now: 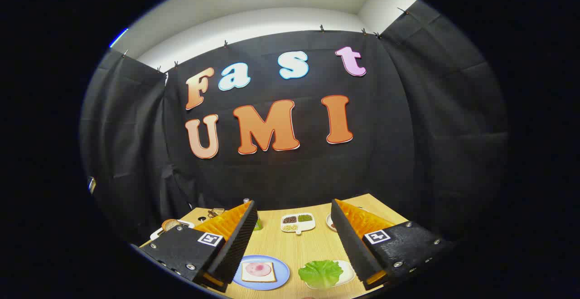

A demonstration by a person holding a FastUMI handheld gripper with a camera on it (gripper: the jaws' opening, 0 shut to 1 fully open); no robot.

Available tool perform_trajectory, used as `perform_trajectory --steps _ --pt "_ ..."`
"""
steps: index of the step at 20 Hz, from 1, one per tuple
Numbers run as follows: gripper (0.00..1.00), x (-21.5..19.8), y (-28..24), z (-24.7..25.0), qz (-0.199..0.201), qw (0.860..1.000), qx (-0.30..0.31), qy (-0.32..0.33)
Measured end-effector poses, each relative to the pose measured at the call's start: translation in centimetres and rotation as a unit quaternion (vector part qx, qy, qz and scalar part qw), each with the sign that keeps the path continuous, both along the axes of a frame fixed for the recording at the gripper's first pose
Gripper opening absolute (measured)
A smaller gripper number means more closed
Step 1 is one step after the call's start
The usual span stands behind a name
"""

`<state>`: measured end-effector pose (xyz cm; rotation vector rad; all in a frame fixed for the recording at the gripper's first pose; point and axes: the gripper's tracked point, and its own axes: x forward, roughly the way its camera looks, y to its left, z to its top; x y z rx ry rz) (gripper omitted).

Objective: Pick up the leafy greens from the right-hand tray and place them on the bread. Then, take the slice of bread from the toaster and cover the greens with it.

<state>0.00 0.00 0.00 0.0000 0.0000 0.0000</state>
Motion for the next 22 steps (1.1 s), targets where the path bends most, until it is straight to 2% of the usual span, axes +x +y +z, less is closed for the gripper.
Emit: perform_trajectory --steps 13,22 --pt "0.97 0.7 1.2 -0.6 0.024 1.0 -0.009 0.015" --pt "0.97 0.3 -0.6 -0.9 0.003 1.0 -0.022 0.006"
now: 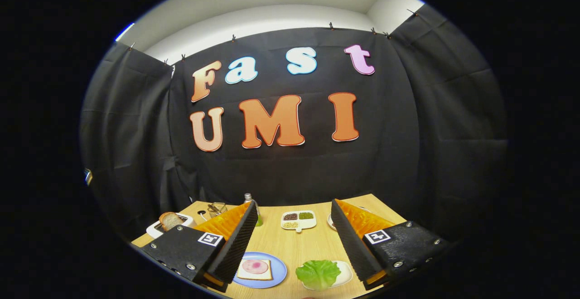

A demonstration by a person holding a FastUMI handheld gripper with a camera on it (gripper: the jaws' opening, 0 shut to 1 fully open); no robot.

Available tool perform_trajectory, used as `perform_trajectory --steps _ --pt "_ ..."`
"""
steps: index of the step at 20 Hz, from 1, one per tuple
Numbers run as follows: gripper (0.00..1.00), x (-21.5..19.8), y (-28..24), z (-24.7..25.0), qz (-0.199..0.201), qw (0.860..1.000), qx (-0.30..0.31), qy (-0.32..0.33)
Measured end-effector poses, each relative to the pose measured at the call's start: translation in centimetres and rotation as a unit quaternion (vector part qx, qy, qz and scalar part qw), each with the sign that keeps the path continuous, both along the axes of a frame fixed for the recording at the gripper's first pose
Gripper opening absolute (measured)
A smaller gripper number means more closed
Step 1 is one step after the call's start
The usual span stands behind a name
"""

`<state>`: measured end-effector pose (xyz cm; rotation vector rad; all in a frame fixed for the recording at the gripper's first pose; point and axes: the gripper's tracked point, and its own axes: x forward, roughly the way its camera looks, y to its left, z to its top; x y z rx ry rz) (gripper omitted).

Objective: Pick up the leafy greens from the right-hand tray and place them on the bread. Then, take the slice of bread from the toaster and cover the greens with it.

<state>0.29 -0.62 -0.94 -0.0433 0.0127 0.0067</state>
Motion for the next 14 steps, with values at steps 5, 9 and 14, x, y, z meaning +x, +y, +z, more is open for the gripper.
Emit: perform_trajectory --steps 5,9,14 --pt "0.97 0.2 -0.6 -1.7 0.004 1.0 0.0 0.002" --pt "0.98 0.8 -1.2 -4.0 0.007 1.0 0.002 0.017" --pt "0.98 1.5 -2.3 -8.6 0.006 0.998 -0.005 0.057"
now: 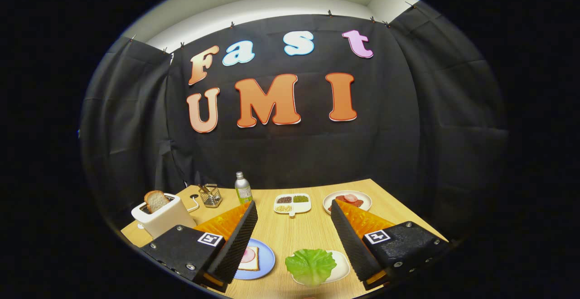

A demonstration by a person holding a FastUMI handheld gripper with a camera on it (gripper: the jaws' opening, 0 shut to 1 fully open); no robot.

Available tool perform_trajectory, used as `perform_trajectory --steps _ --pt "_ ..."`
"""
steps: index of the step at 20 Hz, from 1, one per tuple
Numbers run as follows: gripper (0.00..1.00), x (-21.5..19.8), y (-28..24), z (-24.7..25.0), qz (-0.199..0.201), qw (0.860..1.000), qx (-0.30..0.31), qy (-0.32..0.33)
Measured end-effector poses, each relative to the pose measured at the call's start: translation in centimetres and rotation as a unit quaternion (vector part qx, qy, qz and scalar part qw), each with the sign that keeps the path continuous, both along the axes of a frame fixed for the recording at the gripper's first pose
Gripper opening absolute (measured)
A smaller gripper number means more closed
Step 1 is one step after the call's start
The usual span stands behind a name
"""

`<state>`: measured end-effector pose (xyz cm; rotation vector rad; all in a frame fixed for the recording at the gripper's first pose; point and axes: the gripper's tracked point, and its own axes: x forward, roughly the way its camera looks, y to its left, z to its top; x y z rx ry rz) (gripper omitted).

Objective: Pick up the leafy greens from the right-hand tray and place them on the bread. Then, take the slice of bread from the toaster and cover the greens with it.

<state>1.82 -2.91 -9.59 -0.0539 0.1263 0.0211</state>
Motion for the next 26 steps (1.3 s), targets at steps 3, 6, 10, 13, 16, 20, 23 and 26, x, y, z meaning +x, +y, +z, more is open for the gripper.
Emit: perform_trajectory --steps 3,6,10,13,16,20,23,26 --pt "0.98 0.6 -0.4 -3.2 0.009 0.999 -0.004 0.034" --pt "0.98 1.3 -1.3 -6.1 0.008 0.998 -0.012 0.064" --pt "0.98 1.6 -2.3 -10.1 0.008 0.994 -0.018 0.105" --pt "0.98 1.7 -2.7 -13.1 0.017 0.99 -0.033 0.139" --pt "0.98 1.6 -2.9 -15.6 0.028 0.983 -0.046 0.175" --pt "0.98 1.9 -3.9 -17.8 0.028 0.977 -0.057 0.202" --pt "0.98 2.0 -4.3 -19.1 0.029 0.974 -0.047 0.221" --pt "0.98 2.3 -4.6 -20.5 0.031 0.969 -0.062 0.236"
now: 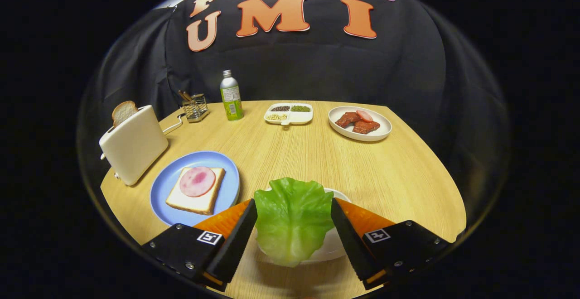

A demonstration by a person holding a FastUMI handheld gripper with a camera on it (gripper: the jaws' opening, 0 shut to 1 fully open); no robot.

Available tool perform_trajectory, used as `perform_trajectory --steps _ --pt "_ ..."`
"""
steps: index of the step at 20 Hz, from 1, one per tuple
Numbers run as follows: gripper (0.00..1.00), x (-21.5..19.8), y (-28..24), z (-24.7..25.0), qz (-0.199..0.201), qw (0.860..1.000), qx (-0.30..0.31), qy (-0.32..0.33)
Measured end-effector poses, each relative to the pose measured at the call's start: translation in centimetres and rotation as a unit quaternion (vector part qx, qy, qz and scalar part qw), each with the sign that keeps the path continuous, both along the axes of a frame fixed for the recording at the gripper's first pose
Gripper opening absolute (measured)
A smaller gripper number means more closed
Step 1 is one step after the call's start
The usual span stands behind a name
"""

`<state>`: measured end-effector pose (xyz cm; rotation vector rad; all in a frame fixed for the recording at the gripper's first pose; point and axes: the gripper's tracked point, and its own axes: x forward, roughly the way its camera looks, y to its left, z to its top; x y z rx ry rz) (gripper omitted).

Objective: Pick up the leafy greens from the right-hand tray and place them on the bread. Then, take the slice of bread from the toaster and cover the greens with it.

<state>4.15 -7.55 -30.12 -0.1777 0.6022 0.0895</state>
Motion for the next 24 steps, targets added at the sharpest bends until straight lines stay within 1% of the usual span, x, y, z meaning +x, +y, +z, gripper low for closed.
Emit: perform_trajectory --steps 8,12,16,18,20,21,22,24 --pt "0.98 -0.7 -0.2 -3.3 0.01 0.999 -0.018 0.048" --pt "0.98 -0.5 -0.3 -3.7 0.008 0.998 -0.017 0.056" --pt "0.95 -0.5 -0.5 -4.1 0.004 0.998 -0.018 0.061" --pt "0.92 -0.7 -0.3 -4.6 0.006 0.997 -0.012 0.071" --pt "0.83 -0.8 -0.4 -4.8 0.0 0.997 -0.01 0.076" --pt "0.75 -0.7 -0.4 -4.8 -0.003 0.997 -0.008 0.074" --pt "0.74 -0.8 -0.6 -4.9 -0.006 0.997 -0.01 0.076" --pt "0.68 -0.6 -1.0 -4.8 -0.013 0.997 -0.014 0.077"
